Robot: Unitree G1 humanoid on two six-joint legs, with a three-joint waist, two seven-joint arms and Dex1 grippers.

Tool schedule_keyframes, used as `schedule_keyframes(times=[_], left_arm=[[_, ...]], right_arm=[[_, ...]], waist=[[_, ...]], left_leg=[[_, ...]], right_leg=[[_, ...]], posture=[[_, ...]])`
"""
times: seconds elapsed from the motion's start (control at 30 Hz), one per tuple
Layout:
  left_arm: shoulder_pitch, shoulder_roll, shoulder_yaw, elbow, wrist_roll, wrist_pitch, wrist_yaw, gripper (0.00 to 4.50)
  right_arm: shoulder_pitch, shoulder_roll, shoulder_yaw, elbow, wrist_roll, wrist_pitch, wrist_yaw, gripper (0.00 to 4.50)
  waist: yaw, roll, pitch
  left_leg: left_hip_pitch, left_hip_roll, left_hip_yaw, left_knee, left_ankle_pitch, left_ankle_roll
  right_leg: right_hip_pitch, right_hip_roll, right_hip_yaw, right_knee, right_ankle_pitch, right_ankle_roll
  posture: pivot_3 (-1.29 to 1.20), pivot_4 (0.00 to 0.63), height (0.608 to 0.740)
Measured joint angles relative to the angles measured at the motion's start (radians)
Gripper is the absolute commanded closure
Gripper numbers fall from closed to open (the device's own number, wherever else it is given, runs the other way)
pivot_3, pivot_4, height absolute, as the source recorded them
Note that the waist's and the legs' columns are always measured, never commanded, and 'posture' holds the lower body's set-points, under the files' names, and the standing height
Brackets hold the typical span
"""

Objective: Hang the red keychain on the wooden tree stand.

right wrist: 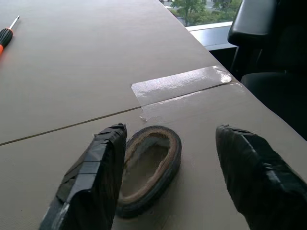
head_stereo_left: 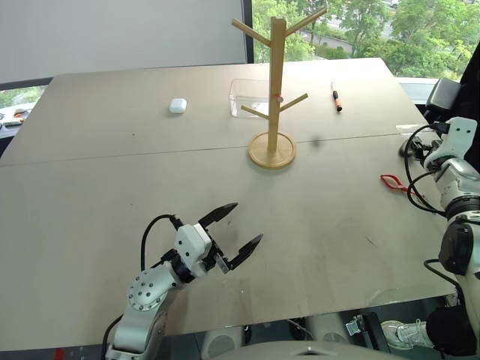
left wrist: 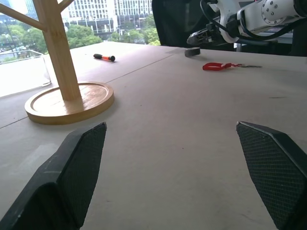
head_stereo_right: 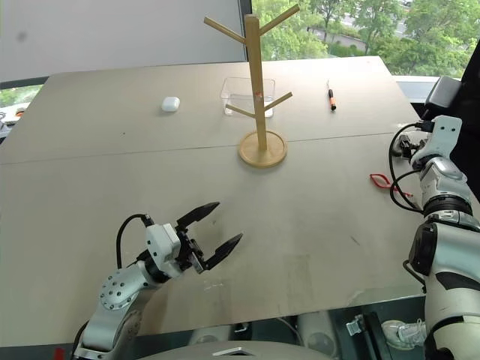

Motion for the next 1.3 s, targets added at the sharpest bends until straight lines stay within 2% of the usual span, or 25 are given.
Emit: schedule_keyframes(times=[0.03, 0.13, 0.27, 0.4, 0.5, 0.67, 0.77, 0.9, 1.03, 1.3], left_arm=[[-0.010, 0.000, -0.001, 0.000, 0.000, 0.008, 0.001, 0.00], [-0.019, 0.000, -0.005, 0.000, 0.000, 0.014, 0.001, 0.00], [-0.022, 0.001, -0.010, -0.001, -0.002, 0.028, 0.000, 0.00], [-0.032, 0.024, -0.041, -0.023, -0.024, 0.049, -0.049, 0.00], [-0.081, 0.032, -0.077, -0.020, -0.032, 0.068, -0.095, 0.00], [-0.183, 0.034, -0.115, 0.023, -0.063, 0.107, -0.179, 0.00], [-0.266, 0.032, -0.133, 0.089, -0.074, 0.131, -0.244, 0.00], [-0.300, 0.028, -0.161, 0.160, -0.076, 0.145, -0.298, 0.00], [-0.314, 0.024, -0.178, 0.254, -0.044, 0.114, -0.355, 0.00], [-0.318, 0.021, -0.177, 0.300, -0.021, 0.069, -0.381, 0.00]], right_arm=[[0.000, -0.004, -0.008, 0.000, 0.005, -0.001, 0.029, 0.01], [0.000, -0.027, -0.026, -0.003, 0.026, -0.001, 0.138, 0.01], [0.026, -0.101, -0.023, -0.032, 0.030, -0.001, 0.353, 0.01], [0.110, -0.176, 0.033, -0.110, 0.010, -0.039, 0.620, 0.01], [0.227, -0.227, 0.101, -0.195, -0.019, -0.084, 0.851, 0.01], [0.335, -0.255, 0.181, -0.302, -0.053, -0.092, 1.038, 0.01], [0.376, -0.258, 0.241, -0.362, -0.083, -0.106, 1.090, 0.01], [0.377, -0.257, 0.250, -0.371, -0.087, -0.108, 1.098, 0.01], [0.377, -0.255, 0.250, -0.371, -0.085, -0.107, 1.092, 0.01], [0.369, -0.255, 0.237, -0.313, -0.071, -0.086, 1.084, 0.01]], waist=[[0.000, 0.000, 0.000], [0.001, 0.000, 0.000], [0.005, 0.000, 0.000], [0.005, 0.001, 0.000], [0.005, 0.002, 0.000], [0.003, 0.003, -0.001], [0.003, 0.004, -0.002], [0.004, 0.004, -0.002], [0.005, 0.004, -0.001], [0.005, 0.004, -0.002]], left_leg=[[0.000, 0.000, 0.000, 0.000, 0.000, 0.000], [0.000, 0.000, 0.000, 0.000, 0.000, 0.000], [0.000, 0.000, 0.000, 0.000, 0.000, 0.000], [0.000, 0.000, 0.000, 0.000, 0.000, 0.000], [0.000, 0.000, 0.000, 0.000, 0.000, 0.000], [0.001, -0.001, 0.000, 0.001, 0.000, 0.000], [0.001, -0.001, 0.000, 0.001, 0.000, 0.000], [0.001, -0.001, 0.000, 0.001, 0.000, 0.000], [0.001, -0.001, 0.000, 0.001, 0.000, 0.000], [0.001, -0.001, 0.000, 0.001, 0.000, 0.000]], right_leg=[[0.000, 0.000, 0.000, 0.000, 0.000, 0.000], [0.000, 0.000, 0.000, 0.000, 0.000, 0.000], [0.000, 0.000, 0.000, -0.001, 0.000, 0.000], [0.000, 0.000, 0.000, -0.001, 0.000, 0.000], [0.000, 0.000, 0.000, 0.000, 0.000, 0.000], [0.000, 0.001, 0.000, 0.000, 0.000, 0.000], [0.000, 0.001, 0.000, 0.000, 0.000, 0.001], [0.000, 0.001, 0.000, 0.000, 0.000, 0.000], [0.000, 0.001, 0.000, 0.000, 0.000, 0.000], [0.000, 0.001, 0.000, 0.000, 0.000, 0.000]], posture=[[0.00, 0.150, 0.740], [0.00, 0.150, 0.740], [0.00, 0.150, 0.740], [0.00, 0.150, 0.740], [0.00, 0.150, 0.740], [0.00, 0.150, 0.740], [0.00, 0.150, 0.740], [0.00, 0.150, 0.740], [0.00, 0.150, 0.740], [0.00, 0.150, 0.740]])
